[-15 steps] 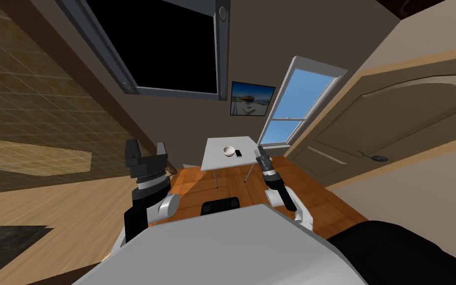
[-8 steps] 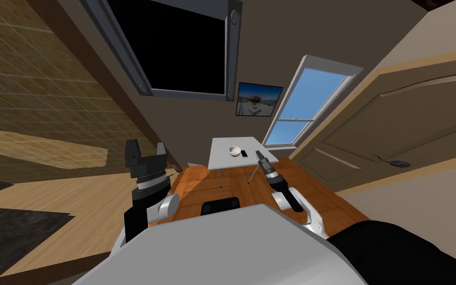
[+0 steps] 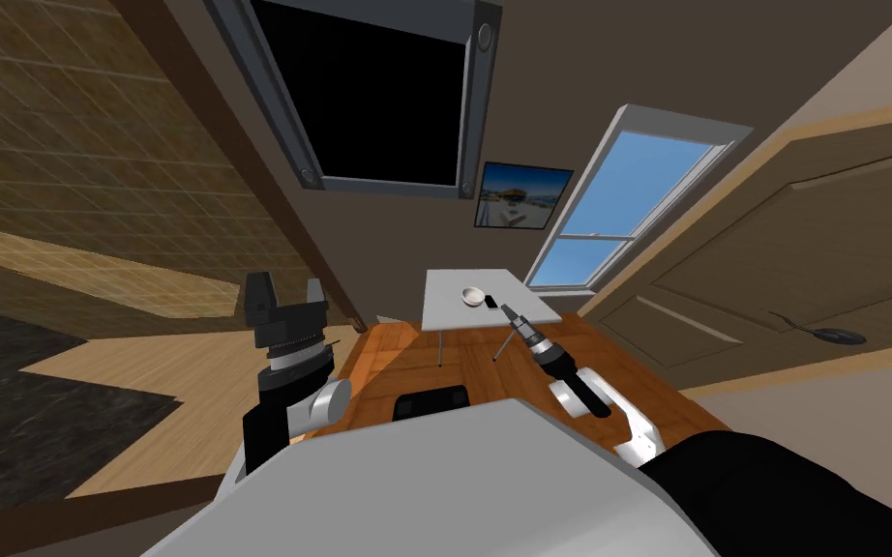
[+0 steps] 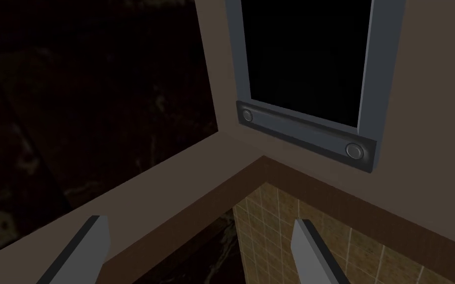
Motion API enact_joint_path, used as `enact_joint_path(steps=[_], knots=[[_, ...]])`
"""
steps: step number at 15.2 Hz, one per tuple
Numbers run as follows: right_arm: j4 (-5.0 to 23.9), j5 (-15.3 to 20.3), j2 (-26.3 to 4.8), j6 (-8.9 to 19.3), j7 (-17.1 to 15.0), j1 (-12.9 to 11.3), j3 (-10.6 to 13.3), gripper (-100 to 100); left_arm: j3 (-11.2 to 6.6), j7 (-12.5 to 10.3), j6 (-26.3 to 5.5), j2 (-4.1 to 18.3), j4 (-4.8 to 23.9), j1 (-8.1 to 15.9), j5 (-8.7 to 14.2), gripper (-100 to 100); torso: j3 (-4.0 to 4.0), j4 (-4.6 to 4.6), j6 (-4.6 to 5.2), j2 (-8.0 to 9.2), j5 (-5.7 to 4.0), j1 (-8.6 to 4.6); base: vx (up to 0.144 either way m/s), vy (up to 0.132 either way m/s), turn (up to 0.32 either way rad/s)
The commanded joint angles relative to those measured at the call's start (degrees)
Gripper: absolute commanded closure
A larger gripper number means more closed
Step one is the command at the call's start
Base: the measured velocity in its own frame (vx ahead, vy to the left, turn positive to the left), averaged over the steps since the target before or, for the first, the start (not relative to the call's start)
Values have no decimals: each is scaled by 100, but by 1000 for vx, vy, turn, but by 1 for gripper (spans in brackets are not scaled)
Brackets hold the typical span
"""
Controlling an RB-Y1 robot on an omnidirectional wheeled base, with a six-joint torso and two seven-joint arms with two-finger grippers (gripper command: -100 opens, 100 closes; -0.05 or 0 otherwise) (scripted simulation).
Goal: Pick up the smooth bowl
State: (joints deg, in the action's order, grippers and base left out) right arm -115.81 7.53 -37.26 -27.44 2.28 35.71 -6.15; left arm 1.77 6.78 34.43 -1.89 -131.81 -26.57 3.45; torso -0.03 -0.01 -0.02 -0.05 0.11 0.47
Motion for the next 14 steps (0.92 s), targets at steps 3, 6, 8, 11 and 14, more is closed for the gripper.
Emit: enact_joint_path(steps=[3,6,8,11,14], knots=[[325,164,-542,-49,101,145,-110,-100,0,0,0,0,0,0,0,0,-1,0,-1,-2,0,3,27,128,133],[520,262,-882,-83,161,244,-177,-100,0,0,0,0,0,0,0,0,1,0,-1,1,1,5,16,118,71],[718,363,-1170,-119,222,347,-242,-100,0,0,0,0,0,0,0,0,0,0,0,0,2,8,34,136,152],[917,465,-1474,-156,282,453,-306,-100,0,0,0,0,0,0,0,0,0,0,-1,0,1,5,30,116,90],[1117,569,-1764,-193,343,561,-367,-100,0,0,0,0,0,0,0,0,-4,-1,-1,-6,3,13,43,130,97]])
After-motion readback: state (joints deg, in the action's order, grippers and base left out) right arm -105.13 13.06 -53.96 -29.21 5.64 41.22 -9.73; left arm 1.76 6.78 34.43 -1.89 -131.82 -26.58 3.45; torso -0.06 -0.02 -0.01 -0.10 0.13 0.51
